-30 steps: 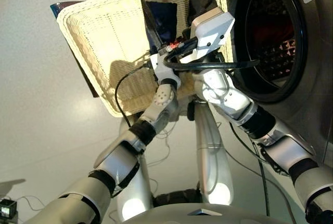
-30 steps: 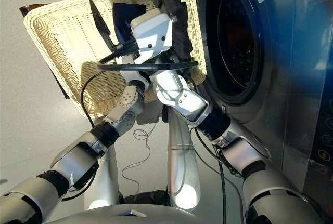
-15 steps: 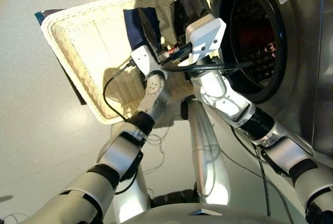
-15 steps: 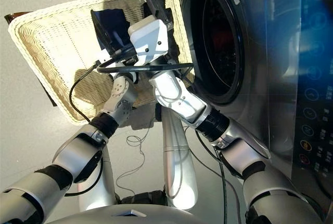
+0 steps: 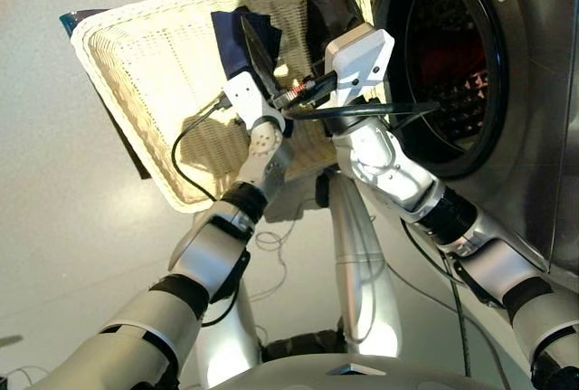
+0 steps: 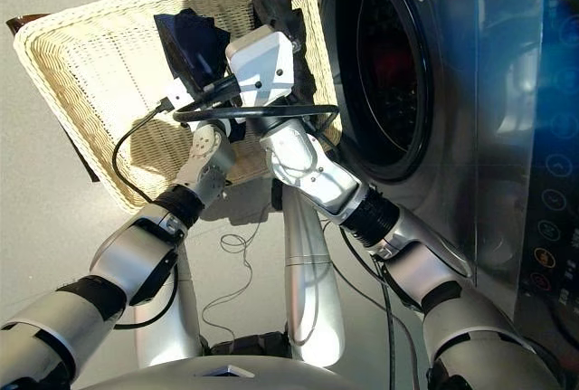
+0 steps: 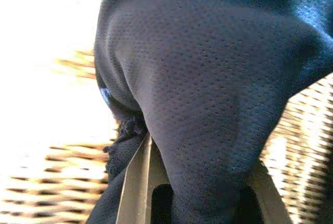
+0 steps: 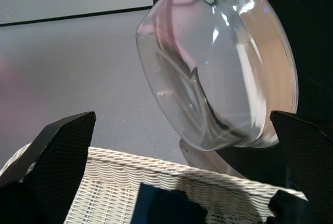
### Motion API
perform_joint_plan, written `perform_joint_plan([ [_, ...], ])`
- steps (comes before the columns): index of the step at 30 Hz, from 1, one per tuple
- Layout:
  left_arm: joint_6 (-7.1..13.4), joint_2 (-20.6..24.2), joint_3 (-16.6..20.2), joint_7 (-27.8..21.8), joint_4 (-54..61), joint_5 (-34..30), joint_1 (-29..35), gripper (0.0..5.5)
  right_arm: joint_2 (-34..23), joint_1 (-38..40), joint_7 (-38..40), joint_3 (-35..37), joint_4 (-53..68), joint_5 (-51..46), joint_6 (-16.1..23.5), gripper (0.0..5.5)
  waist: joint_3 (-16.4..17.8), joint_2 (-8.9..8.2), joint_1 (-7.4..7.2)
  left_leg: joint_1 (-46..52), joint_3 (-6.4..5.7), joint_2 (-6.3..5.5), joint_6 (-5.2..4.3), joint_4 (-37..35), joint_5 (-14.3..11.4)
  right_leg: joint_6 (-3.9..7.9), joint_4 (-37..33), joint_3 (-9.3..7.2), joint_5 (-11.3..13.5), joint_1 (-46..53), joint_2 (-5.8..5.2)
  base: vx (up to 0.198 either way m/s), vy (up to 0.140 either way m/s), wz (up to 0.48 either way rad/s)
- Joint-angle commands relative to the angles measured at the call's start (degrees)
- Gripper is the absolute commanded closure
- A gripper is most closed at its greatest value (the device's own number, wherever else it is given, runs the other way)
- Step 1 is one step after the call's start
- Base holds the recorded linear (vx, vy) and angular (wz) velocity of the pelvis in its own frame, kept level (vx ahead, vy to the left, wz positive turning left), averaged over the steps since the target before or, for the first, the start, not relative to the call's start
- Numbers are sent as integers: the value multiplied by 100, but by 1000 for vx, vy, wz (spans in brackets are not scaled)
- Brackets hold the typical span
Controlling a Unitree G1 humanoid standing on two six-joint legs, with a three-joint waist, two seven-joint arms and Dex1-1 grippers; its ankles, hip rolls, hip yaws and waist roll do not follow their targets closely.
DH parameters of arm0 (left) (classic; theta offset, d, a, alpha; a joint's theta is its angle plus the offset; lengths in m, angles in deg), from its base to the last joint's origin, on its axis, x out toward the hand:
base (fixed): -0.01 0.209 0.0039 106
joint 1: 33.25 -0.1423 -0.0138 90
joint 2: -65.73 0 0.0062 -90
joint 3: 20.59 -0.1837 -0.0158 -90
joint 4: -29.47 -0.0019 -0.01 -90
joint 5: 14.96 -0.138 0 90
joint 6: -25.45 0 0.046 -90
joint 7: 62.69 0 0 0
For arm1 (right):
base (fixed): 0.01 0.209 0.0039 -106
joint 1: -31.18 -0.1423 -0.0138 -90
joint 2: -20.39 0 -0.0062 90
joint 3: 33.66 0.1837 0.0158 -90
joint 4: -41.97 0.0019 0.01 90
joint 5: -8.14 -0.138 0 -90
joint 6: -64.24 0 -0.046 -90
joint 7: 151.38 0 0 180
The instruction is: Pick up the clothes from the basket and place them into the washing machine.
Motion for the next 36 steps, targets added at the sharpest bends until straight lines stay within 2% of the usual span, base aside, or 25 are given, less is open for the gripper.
perform_joint_plan([
  [1,-318,-201,3,-159,-292,133,8,550,61,163,-27,298,751,-108,293,0,28,191,-154,-38,-122,22,-260,-452,573,236,666,16,-754,3,-45,0,0,0],
  [2,-279,-179,-78,-147,-94,70,-62,550,44,213,-12,333,754,-107,289,0,28,214,-137,0,-111,16,-263,-530,606,248,602,14,-728,35,-51,-80,1,6],
  [3,-252,-89,-191,-121,162,-106,-82,550,-15,194,0,412,757,-99,298,0,28,224,-133,-114,-69,-10,-235,-700,866,246,421,25,-475,-69,-73,0,0,0],
  [4,-204,-33,-283,-73,382,-268,-274,550,-37,314,20,432,766,-81,301,0,28,250,-104,91,-88,-7,-264,-703,676,270,468,-7,-665,114,-67,-80,4,-5],
  [5,-169,116,-402,-23,717,-539,-330,550,-106,296,29,527,784,-75,307,0,28,254,-93,-25,-55,-44,-236,-869,938,265,276,9,-410,13,-89,0,0,0],
  [6,-125,286,-524,6,1106,-795,-536,550,-166,392,39,628,802,-100,313,0,28,276,-73,40,-41,-69,-234,-955,975,275,211,-7,-380,77,-98,0,0,0],
  [7,-92,432,-609,18,1480,-1009,-850,550,-189,562,39,693,811,-170,333,0,28,298,-41,271,-50,-64,-259,-970,774,307,212,-36,-564,299,-97,0,0,0],
  [8,-75,570,-667,43,1788,-1189,-960,550,-239,544,37,814,834,-183,335,0,28,294,-31,170,-28,-103,-230,-1121,1019,299,47,-16,-328,200,-108,0,0,0],
  [9,-55,694,-717,26,2130,-1357,-1177,550,-272,624,49,921,871,-176,348,0,28,305,-10,231,-19,-117,-227,-1186,1035,312,12,-25,-311,247,-114,0,0,0],
  [10,-58,676,-733,28,2134,-1358,-1279,550,-251,715,48,895,869,-177,347,0,28,311,5,403,-43,-99,-254,-1104,811,327,109,-45,-529,414,-105,0,0,0],
  [11,-25,890,-753,-26,2544,-1562,-1388,550,-320,722,41,1038,895,-199,377,0,28,318,17,338,-12,-136,-229,-1279,1055,325,-65,-46,-305,351,-133,0,0,0],
  [12,-7,1023,-736,-25,2841,-1714,-1570,550,-378,779,28,1119,899,-200,375,0,28,325,40,425,-5,-152,-228,-1345,1075,330,-97,-52,-299,426,-140,-57,1,35],
  [14,48,1571,-637,-186,3906,-2376,-2121,550,-574,1034,-127,1396,982,-570,443,0,28,321,103,707,-18,-184,-220,-1407,1046,341,-76,-81,-360,673,-168,27,3,34],
  [16,58,1714,-607,-252,4182,-2490,-2298,550,-633,1130,-213,1458,1049,-708,450,0,28,303,121,790,-48,-199,-213,-1367,1016,332,-32,-82,-399,769,-170,0,0,0],
  [19,100,2365,-575,-541,5424,-2951,-2697,550,-928,1408,-618,1532,1283,-1415,454,0,28,311,212,1033,-100,-223,-199,-1277,905,313,98,-109,-534,1034,-211,54,-15,164],
  [22,170,3114,-647,-756,6271,-3462,-2662,550,-1371,1237,-1126,1220,1480,-2059,286,0,28,282,304,1281,-112,-232,-201,-1303,859,320,16,-168,-562,1354,-257,0,0,0],
  [23,168,3115,-644,-756,6275,-3462,-2666,550,-1370,1235,-1128,1218,1477,-2062,287,0,28,282,301,1283,-113,-233,-201,-1305,859,320,13,-169,-561,1357,-257,0,0,0],
  [25,223,3672,-747,-846,6840,-3839,-2503,550,-1648,936,-1316,982,1523,-2327,219,0,28,291,340,1541,-102,-245,-206,-1456,874,330,-146,-214,-545,1635,-275,0,0,0],
  [26,221,3674,-743,-847,6844,-3840,-2509,550,-1647,935,-1318,980,1521,-2329,220,0,28,290,338,1547,-101,-246,-206,-1462,876,330,-150,-214,-544,1640,-276,69,31,58],
  [27,271,3921,-848,-871,7085,-4051,-2349,550,-1798,686,-1465,748,1552,-2516,147,0,28,289,367,1790,-97,-267,-217,-1635,903,357,-305,-236,-509,1858,-286,0,0,0],
  [30,298,4178,-1052,-912,7344,-4341,-2177,550,-1995,346,-1680,410,1622,-2783,67,0,28,279,386,2147,-72,-307,-235,-1898,974,399,-571,-285,-431,2248,-318,63,22,51],
  [36,359,4347,-1389,-1028,7445,-4585,-2007,550,-2123,-245,-2022,-139,1627,-3164,-101,0,28,300,443,2897,-39,-396,-220,-2416,1123,469,-1080,-321,-286,3011,-367,63,20,34],
])
